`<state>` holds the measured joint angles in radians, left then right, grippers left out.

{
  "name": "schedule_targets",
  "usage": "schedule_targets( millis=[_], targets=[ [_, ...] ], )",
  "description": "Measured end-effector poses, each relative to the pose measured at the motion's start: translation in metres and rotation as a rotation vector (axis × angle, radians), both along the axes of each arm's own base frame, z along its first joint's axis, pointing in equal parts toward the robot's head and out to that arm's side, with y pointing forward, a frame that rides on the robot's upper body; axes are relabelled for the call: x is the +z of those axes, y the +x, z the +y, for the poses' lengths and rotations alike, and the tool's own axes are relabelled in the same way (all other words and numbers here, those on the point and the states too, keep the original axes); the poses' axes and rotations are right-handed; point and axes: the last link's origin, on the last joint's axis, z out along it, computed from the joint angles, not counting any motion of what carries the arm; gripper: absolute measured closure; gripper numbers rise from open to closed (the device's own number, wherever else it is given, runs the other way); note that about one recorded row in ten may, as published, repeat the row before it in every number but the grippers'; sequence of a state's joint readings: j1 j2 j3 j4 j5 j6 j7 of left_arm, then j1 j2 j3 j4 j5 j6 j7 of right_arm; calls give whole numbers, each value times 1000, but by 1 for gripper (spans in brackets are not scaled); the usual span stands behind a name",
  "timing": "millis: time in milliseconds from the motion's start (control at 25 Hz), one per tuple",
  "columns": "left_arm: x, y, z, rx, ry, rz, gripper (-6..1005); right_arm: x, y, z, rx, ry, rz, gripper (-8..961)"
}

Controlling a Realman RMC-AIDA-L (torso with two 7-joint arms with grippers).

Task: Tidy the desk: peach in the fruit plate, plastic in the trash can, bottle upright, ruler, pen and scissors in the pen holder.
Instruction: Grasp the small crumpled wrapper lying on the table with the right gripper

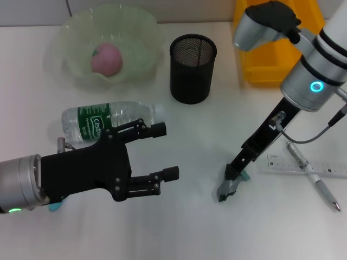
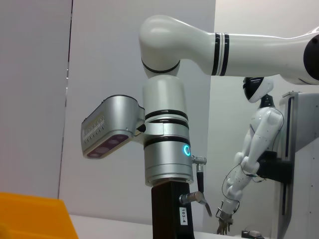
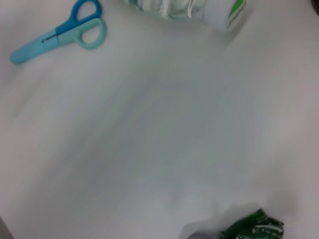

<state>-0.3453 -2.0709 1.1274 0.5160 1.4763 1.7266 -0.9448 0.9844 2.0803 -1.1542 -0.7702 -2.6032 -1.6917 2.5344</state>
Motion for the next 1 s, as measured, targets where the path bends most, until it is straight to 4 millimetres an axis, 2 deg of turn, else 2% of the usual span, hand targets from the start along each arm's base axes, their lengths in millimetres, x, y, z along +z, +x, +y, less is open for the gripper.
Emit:
schedule_targets(
  millis=[1000],
  targets=[
    [-2, -1, 1, -2, 18, 8, 230, -24, -1, 3, 51, 1, -35, 157]
  ],
)
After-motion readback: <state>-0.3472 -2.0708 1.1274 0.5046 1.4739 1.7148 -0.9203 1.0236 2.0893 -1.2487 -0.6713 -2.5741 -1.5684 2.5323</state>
